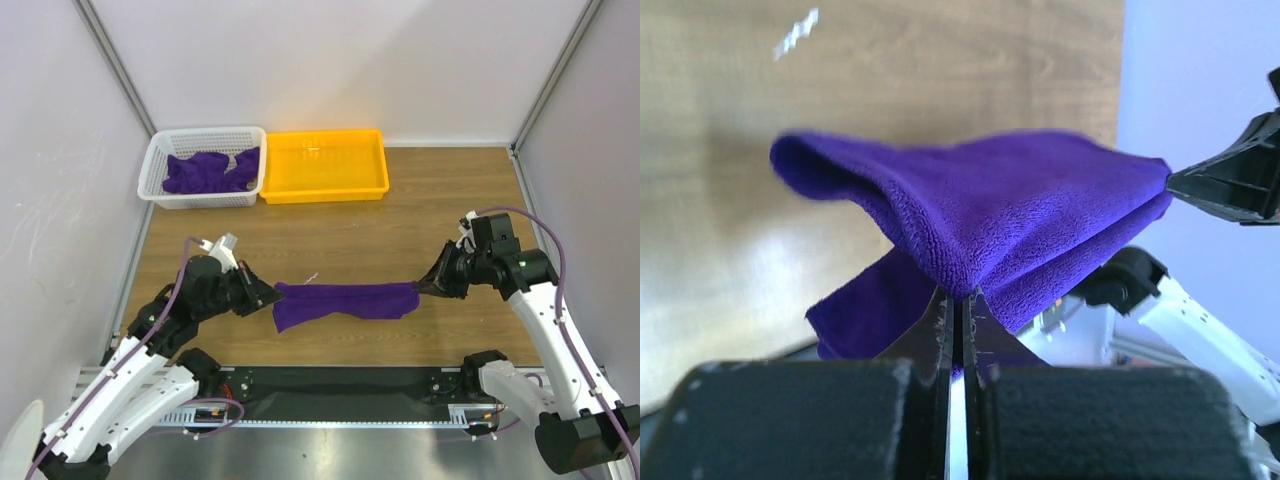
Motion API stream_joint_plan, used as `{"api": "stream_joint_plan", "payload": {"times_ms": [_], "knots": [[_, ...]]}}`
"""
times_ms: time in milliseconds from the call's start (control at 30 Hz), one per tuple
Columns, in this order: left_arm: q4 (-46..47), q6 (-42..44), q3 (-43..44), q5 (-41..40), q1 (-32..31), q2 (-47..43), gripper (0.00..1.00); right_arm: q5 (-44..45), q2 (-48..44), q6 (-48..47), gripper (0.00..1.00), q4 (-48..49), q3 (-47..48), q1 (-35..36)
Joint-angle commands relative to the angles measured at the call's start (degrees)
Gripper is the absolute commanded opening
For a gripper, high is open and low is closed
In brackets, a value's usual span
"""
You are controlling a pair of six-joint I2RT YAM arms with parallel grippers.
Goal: Fold and stack the towels
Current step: Fold the towel
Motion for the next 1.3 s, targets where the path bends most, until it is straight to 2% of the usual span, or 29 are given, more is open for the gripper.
{"api": "stream_joint_plan", "payload": {"times_ms": [0,100,167,267,300,400,433,600,833,1033,1267], "knots": [[-11.24,-4.36,4.73,-2.49,-1.09,0.78,0.0,4.37,-0.34,0.05,0.0,-9.24,3.64,-0.26],[-16.08,-6.99,5.97,-4.34,-1.53,1.13,0.0,5.86,0.53,0.49,0.0,-13.19,3.91,-0.26],[-16.71,-9.46,3.36,-5.57,-1.53,2.0,0.0,6.83,2.28,0.31,0.0,-12.42,2.69,-0.25],[-7.68,-11.31,-2.62,-4.88,-1.44,5.77,0.0,6.57,7.45,-0.04,0.0,-5.92,-0.83,-0.34],[-2.78,-11.22,-3.51,-4.87,-1.18,10.05,0.0,6.4,9.39,-0.3,0.0,-2.25,-1.18,-0.34],[1.3,-9.91,-3.17,-5.31,0.22,18.85,0.0,5.78,19.14,-1.7,0.0,2.16,0.3,-0.52],[4.1,-9.12,-2.65,-4.97,1.62,24.28,0.0,5.43,22.21,-2.23,0.0,4.44,2.22,-0.61],[13.68,-5.69,4.29,-5.48,6.64,37.24,0.0,5.34,41.35,-6.44,0.0,8.94,11.72,-1.04],[22.4,0.82,14.92,-4.7,11.39,56.57,0.0,4.73,59.21,-8.56,0.0,11.58,27.36,-2.54],[23.81,2.31,20.9,-3.03,13.76,68.35,0.0,4.29,67.85,-9.53,0.0,12.02,35.8,-4.82],[26.27,4.07,24.6,-1.72,16.4,70.21,0.0,1.3,70.76,-8.83,0.0,14.57,40.03,-5.88]]}}
